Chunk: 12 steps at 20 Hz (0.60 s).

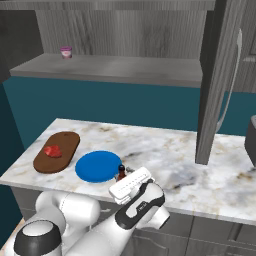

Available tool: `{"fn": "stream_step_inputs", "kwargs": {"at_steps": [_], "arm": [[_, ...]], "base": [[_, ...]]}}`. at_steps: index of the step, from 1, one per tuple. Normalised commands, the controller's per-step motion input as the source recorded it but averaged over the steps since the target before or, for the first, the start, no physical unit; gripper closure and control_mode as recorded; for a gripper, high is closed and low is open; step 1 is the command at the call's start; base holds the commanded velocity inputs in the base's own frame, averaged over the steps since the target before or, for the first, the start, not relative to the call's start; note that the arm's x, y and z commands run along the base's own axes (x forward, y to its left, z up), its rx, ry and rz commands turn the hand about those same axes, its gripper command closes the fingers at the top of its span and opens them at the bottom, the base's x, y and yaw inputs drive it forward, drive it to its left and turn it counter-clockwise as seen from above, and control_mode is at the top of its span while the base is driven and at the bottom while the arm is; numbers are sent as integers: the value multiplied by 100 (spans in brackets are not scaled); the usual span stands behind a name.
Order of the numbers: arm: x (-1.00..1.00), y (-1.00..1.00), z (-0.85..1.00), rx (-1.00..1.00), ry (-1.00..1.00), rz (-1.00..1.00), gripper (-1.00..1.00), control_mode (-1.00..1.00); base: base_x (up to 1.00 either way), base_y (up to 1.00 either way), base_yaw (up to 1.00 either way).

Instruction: Pick the steak from the plate and place it on the cutting board. Then pick the condiment bottle from the cabinet and place it next to the cutting board.

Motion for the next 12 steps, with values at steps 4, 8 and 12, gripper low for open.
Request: {"fn": "stream_step_inputs", "kwargs": {"at_steps": [4, 8, 12], "arm": [[0, 0, 0, 0, 0, 0, -100, -100], [0, 0, 0, 0, 0, 0, -100, -100], [0, 0, 0, 0, 0, 0, -100, -100]], "base": [[0, 0, 0], [0, 0, 0], [0, 0, 0]]}}
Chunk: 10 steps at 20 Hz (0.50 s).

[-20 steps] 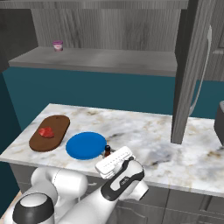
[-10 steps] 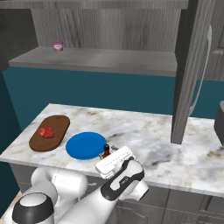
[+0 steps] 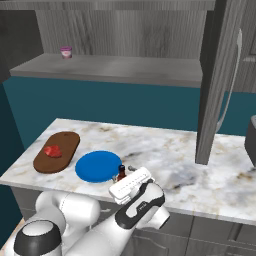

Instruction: Pick the steak from the plate and place it on the cutting board. Then pick the condiment bottle from the cabinet and place it next to the cutting board.

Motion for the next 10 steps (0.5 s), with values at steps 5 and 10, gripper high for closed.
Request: {"fn": "stream_step_inputs", "kwargs": {"at_steps": [5, 10], "arm": [[-5, 0, 2, 0, 0, 0, -100, -100], [-26, 0, 20, -4, 0, 0, -100, -100]], "base": [[0, 0, 0], [0, 0, 0]]}}
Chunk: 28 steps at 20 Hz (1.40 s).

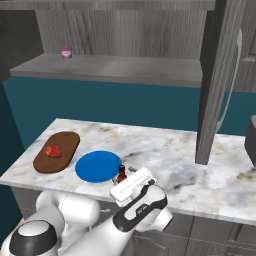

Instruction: Pick the steak from the plate and place it on the cutting board. Then pick the condiment bottle from the cabinet and place it next to the cutting board.

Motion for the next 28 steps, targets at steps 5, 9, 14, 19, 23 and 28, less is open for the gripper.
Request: {"fn": "stream_step_inputs", "kwargs": {"at_steps": [5, 9, 14, 19, 23, 28], "arm": [[-22, 0, 27, -4, 0, 0, -100, -100], [-19, -1, 23, -6, -2, 0, -100, -100], [-23, -1, 12, -13, -7, 0, -100, -100], [-30, -2, 16, -16, -11, -1, -100, -100], [-29, -1, 25, -17, -17, -2, -100, -100], [-23, -2, 31, -18, -21, -2, -100, -100]], "base": [[0, 0, 0], [0, 0, 0], [0, 0, 0], [0, 0, 0], [0, 0, 0], [0, 0, 0]]}}
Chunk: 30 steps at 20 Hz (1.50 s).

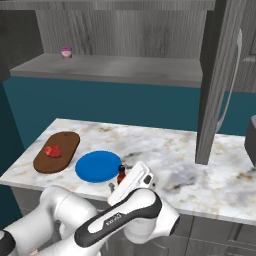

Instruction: Pick the steak from the plate and place it on the cutting board. Then pick the condiment bottle from the cabinet and place it next to the cutting board.

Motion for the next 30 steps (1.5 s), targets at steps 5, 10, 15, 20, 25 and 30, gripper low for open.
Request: {"fn": "stream_step_inputs", "kwargs": {"at_steps": [5, 10, 15, 20, 25, 30], "arm": [[-21, -6, 29, -19, -22, -2, -100, -100], [-18, -8, 23, -20, -22, -1, -100, -100], [-15, -9, 26, -23, -22, -1, -100, -100], [-14, -7, 34, -25, -20, -2, -100, -100], [-11, -6, 35, -27, -19, -3, -100, -100], [-13, -7, 30, -29, -18, -4, -100, -100]], "base": [[0, 0, 0], [0, 0, 0], [0, 0, 0], [0, 0, 0], [0, 0, 0], [0, 0, 0]]}}
